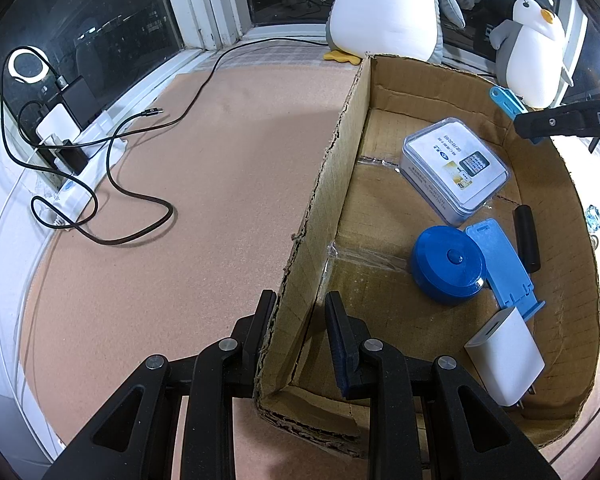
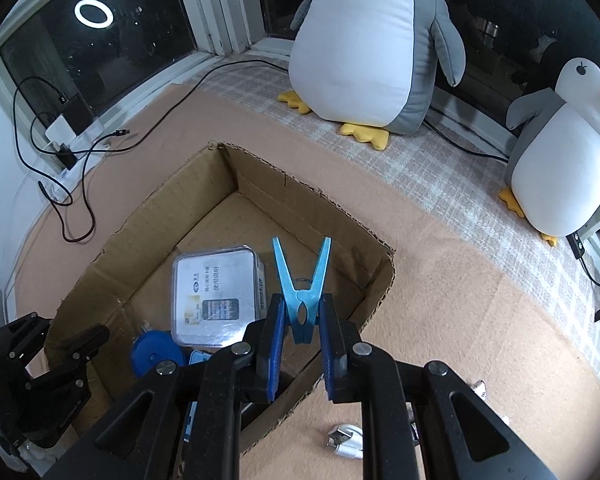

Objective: Organize rigid objects
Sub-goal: 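Carry the blue clothespin into the box and open the right gripper, then move the right gripper to the blue sanitizer bottle and grasp it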

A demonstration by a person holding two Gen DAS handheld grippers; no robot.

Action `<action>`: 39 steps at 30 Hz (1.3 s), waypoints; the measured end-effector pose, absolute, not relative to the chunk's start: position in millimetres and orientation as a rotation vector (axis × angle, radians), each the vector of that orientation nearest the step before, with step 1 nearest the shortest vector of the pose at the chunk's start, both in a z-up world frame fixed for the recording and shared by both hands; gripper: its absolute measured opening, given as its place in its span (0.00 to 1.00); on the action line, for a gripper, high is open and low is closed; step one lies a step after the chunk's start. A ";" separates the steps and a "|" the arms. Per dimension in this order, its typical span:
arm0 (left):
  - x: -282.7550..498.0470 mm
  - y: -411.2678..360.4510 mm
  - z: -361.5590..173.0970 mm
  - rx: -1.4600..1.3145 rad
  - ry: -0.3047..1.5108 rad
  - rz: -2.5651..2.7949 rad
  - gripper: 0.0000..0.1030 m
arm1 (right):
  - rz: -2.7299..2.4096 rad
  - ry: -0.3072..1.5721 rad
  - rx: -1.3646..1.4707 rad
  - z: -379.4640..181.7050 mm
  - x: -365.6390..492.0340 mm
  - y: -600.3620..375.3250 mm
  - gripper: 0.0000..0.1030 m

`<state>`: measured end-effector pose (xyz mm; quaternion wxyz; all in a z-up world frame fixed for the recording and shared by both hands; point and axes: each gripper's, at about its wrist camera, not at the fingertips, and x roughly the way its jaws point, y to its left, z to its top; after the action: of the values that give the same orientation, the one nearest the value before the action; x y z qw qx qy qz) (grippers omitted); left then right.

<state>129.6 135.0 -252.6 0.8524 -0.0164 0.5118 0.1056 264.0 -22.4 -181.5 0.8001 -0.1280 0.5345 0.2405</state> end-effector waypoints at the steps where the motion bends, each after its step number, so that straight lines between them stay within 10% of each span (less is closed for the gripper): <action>1: 129.5 135.0 -252.6 -0.034 1.077 0.222 0.25 | 0.515 1.149 -0.276 -182.4 264.6 -21.8 0.14; 39: 129.5 135.6 -252.5 -0.034 1.077 0.221 0.25 | 0.284 1.193 0.141 -157.2 255.6 -193.0 0.30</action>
<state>129.5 135.6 -252.5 0.8525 -0.0160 0.5118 0.1051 255.6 -193.0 -157.2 0.8156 0.0663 0.5592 0.1330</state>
